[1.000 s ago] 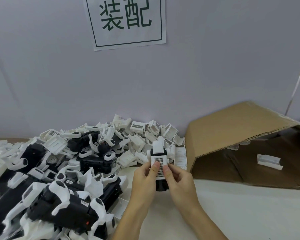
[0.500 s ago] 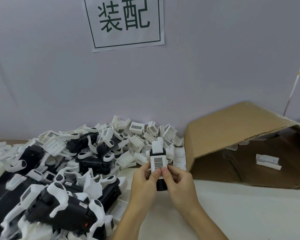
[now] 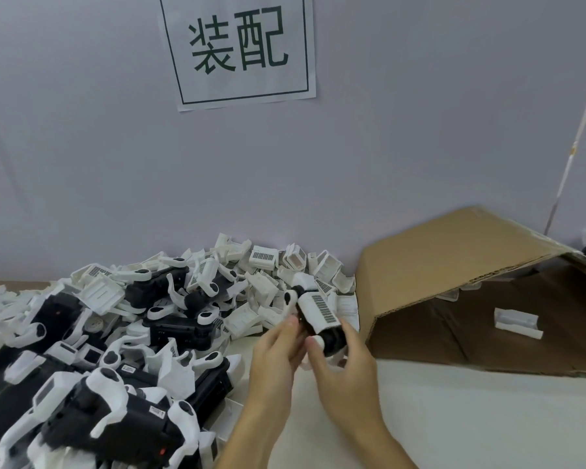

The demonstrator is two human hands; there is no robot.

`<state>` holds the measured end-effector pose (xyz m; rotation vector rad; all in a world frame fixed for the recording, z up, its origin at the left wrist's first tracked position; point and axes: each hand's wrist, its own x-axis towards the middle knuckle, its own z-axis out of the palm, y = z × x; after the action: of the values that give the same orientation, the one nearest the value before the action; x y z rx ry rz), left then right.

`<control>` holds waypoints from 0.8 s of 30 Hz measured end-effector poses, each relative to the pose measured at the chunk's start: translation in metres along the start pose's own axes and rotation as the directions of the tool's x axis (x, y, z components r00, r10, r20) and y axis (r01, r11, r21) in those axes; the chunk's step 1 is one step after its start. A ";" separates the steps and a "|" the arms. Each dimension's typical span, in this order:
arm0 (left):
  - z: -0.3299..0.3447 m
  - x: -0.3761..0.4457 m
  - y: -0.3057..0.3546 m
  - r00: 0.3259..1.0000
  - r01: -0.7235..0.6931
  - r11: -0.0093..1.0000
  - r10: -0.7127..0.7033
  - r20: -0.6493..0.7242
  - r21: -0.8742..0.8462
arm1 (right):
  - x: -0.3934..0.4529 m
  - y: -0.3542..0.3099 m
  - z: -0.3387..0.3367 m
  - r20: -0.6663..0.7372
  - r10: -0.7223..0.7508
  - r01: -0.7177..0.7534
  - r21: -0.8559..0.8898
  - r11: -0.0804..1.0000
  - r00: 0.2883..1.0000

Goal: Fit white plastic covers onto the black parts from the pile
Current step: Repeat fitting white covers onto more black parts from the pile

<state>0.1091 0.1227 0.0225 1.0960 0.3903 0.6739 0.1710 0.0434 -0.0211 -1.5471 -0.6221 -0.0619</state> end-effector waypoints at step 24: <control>-0.010 -0.001 0.003 0.917 -0.186 0.899 0.304 -0.258 0.397 | 0.018 -0.011 -0.040 0.491 0.365 -0.516 0.213 0.830 0.791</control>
<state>0.1015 0.1301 0.0212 1.4118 0.6778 1.0408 0.1945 0.0118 0.0003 -1.3349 -0.5535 0.7425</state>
